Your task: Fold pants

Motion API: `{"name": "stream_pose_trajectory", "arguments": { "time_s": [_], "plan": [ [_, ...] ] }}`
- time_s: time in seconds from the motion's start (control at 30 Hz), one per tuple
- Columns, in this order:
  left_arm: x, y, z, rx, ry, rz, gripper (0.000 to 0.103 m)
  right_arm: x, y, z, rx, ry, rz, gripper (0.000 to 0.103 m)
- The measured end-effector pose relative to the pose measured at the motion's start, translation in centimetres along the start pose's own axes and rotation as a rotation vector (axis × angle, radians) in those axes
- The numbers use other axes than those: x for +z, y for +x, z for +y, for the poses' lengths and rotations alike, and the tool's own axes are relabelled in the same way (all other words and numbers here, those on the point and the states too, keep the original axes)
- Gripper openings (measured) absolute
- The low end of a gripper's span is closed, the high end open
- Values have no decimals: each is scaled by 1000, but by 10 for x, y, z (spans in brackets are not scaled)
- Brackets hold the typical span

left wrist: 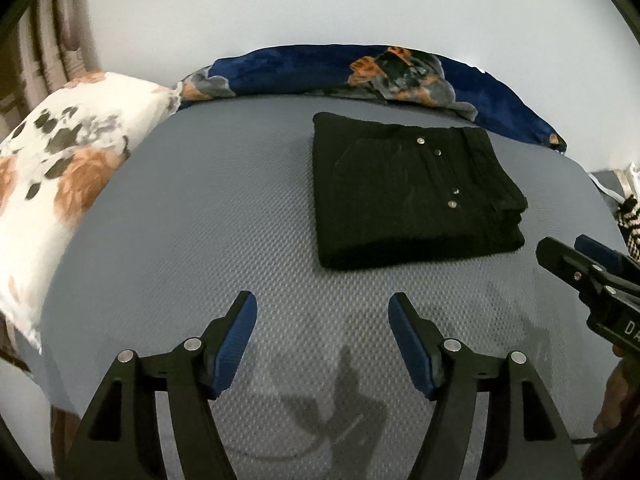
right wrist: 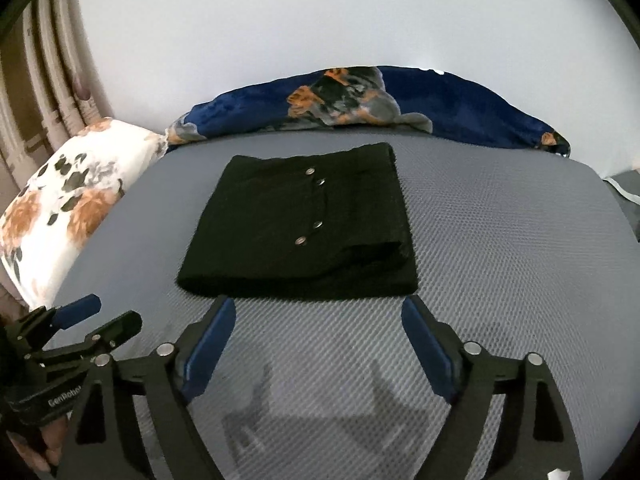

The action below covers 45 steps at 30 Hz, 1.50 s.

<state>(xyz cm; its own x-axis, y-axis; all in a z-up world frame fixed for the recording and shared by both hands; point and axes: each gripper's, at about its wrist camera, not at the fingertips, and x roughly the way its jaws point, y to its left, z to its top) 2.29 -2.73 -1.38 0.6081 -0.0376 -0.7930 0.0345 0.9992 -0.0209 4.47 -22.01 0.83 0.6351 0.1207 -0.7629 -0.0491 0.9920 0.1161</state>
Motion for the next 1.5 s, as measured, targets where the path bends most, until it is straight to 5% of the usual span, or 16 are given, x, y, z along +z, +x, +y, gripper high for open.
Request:
{"name": "stream_pose_trajectory", "arguments": {
  "time_s": [0.33,0.7,1.5],
  "plan": [
    [-25,-20,0,35,5,-11,69,-19,-20,18,-24,13,-20,89],
    [-26,-22,2,41,-15,-19,69,-29,-27,25,-85,9,-44,89],
    [-26,-20,5,48,-19,-10,69,-32,-19,25,-74,29,-7,89]
  ]
}}
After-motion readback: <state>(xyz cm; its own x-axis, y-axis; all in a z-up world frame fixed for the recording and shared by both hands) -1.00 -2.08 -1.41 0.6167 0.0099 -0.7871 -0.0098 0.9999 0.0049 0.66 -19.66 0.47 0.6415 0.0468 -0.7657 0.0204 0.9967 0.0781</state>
